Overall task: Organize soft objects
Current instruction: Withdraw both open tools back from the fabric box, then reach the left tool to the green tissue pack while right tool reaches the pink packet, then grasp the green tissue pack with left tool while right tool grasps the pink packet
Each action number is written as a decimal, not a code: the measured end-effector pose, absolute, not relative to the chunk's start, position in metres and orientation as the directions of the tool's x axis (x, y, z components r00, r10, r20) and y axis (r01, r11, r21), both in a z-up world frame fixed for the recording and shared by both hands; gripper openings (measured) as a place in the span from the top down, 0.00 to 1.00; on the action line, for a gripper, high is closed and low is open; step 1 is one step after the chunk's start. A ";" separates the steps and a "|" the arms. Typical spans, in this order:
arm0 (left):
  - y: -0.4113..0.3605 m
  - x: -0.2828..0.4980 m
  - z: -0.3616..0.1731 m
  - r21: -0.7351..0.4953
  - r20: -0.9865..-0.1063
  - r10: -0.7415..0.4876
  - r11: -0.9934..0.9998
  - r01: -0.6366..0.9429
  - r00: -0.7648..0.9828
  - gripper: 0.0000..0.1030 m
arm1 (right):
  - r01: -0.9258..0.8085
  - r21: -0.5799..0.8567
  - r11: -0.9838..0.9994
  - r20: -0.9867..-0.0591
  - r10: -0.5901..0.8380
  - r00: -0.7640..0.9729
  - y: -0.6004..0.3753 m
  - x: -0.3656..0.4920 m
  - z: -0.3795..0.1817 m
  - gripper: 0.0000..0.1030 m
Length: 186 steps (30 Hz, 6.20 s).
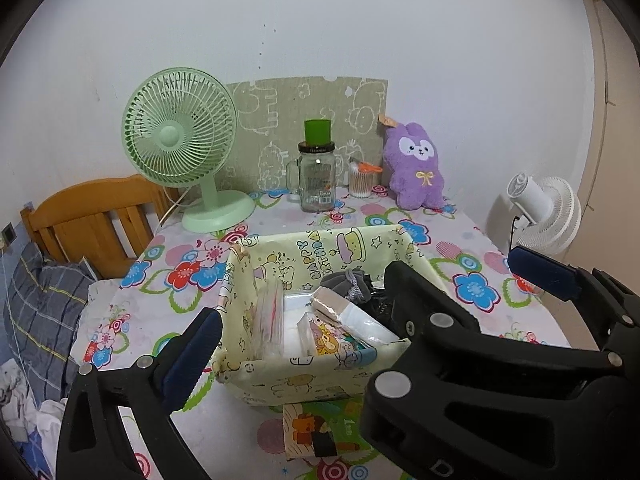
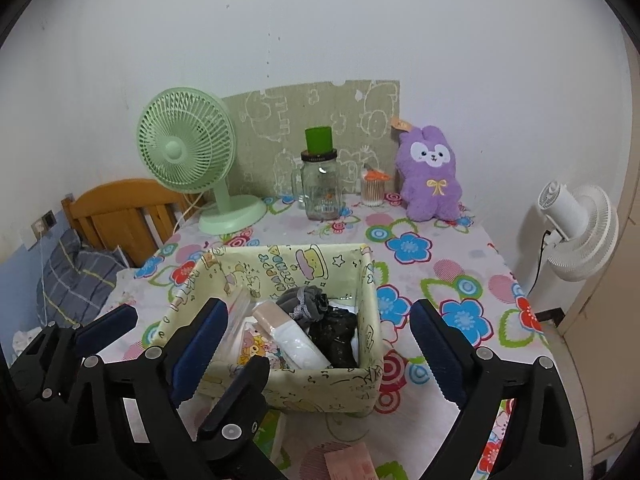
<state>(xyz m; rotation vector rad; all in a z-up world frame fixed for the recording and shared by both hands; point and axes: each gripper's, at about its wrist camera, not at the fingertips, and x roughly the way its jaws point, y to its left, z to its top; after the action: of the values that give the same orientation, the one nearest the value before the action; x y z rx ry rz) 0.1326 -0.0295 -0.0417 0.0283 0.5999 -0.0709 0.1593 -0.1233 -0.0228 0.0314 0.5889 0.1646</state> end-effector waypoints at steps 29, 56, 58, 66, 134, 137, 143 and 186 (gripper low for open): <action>-0.026 0.063 -0.027 0.012 -0.487 -0.018 1.000 0.027 0.873 0.00 | -0.130 0.065 0.989 -0.474 0.145 0.868 -0.126 0.080 -0.003 0.03; -0.031 0.048 -0.060 -0.007 -0.513 -0.071 0.997 0.078 0.855 0.00 | -0.089 0.018 0.996 -0.519 0.086 0.850 -0.127 0.061 -0.032 0.08; -0.031 0.048 -0.064 -0.008 -0.516 -0.072 0.997 0.079 0.853 0.00 | -0.092 0.021 0.996 -0.526 0.089 0.846 -0.128 0.062 -0.037 0.08; -0.032 0.052 -0.082 -0.019 -0.546 -0.082 0.996 0.086 0.834 0.00 | -0.099 0.027 0.995 -0.551 0.097 0.829 -0.130 0.066 -0.057 0.08; -0.031 0.086 -0.146 0.035 -0.692 -0.023 0.997 0.066 0.722 0.06 | -0.131 0.096 0.987 -0.707 0.160 0.689 -0.126 0.105 -0.131 0.60; -0.028 0.090 -0.144 0.025 -0.685 -0.029 0.998 0.063 0.728 0.06 | -0.130 0.097 0.987 -0.700 0.160 0.696 -0.124 0.108 -0.128 0.60; -0.026 0.099 -0.141 0.023 -0.684 -0.035 0.997 0.070 0.729 0.06 | -0.123 0.096 0.988 -0.699 0.155 0.699 -0.123 0.117 -0.125 0.60; -0.028 0.109 -0.149 -0.006 -0.730 -0.047 0.998 0.062 0.682 0.31 | -0.106 0.156 0.982 -0.716 0.186 0.673 -0.129 0.119 -0.130 0.59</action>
<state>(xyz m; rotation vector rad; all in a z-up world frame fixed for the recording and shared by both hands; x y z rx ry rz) 0.1094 -0.0280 -0.1494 0.0197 0.8181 -0.0612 0.1192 -0.1289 -0.1301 0.1042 0.8167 0.1646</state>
